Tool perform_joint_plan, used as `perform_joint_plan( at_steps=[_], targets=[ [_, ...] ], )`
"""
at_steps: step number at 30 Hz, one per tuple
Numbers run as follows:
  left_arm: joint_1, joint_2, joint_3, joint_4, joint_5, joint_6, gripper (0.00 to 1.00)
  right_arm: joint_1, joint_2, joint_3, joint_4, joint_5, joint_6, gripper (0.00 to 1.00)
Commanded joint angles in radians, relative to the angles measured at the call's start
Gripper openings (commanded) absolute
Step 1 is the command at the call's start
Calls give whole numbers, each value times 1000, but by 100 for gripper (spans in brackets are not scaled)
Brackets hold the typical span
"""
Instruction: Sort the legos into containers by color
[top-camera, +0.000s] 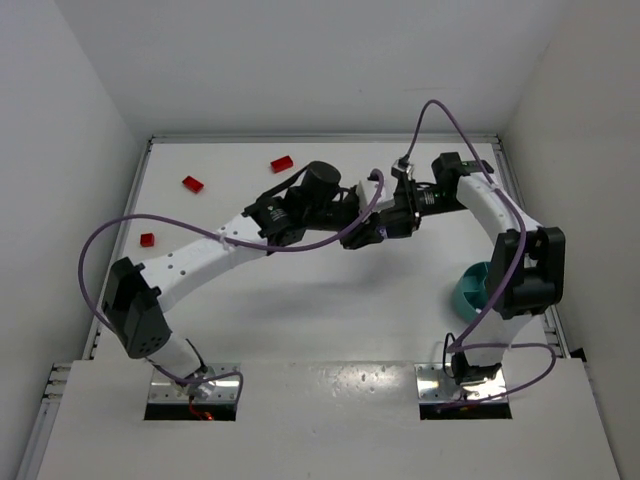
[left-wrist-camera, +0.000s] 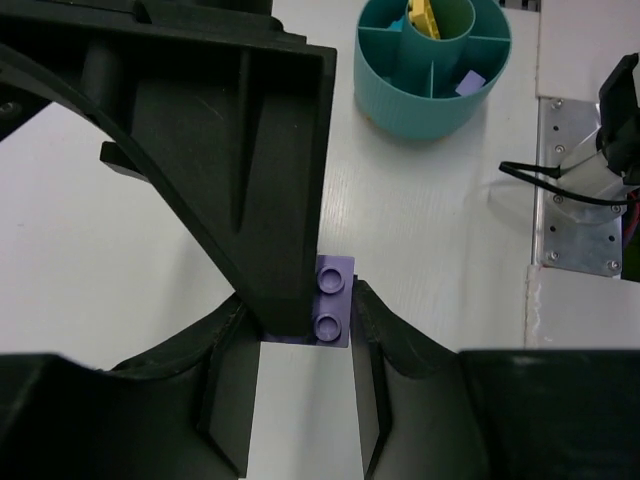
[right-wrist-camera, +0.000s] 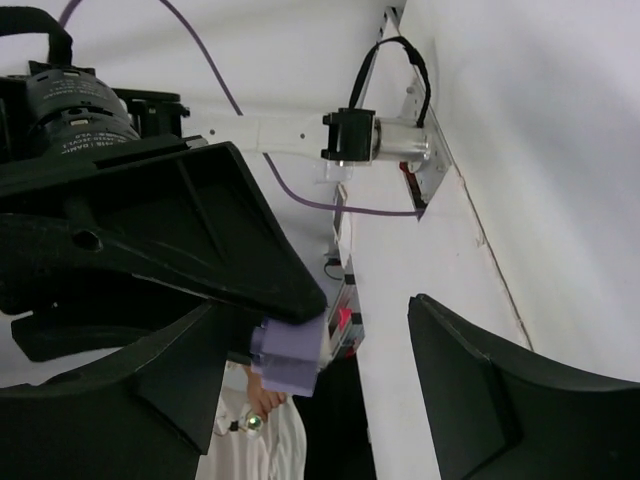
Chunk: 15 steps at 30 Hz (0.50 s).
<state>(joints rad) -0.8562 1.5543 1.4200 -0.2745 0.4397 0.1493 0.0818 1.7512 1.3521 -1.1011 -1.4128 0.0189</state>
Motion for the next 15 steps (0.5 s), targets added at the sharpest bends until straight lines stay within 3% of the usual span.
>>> perform_joint_plan(
  at_steps=[1,5,6,12,13,15],
  targets=[
    [-20,21,60,6,1,7,2,27,-35,28,7,3,-34,71],
    [-29,30,71,6,1,7,2,36,-35,48,-2,14,-34,51],
    [-29,30,71,-3,1,7,2,36,-35,48,-2,24,-34,42],
    [-29,20,62,-3,-70,18,2,36,-70,18,20,69,-34,17],
    [-29,20,62,-3,-79,18,3,36,-84,18,20,78,-34,7],
    [-8,20,53,-3,-90,4,11,27,-99,7,20,112,-34,0]
  ],
)
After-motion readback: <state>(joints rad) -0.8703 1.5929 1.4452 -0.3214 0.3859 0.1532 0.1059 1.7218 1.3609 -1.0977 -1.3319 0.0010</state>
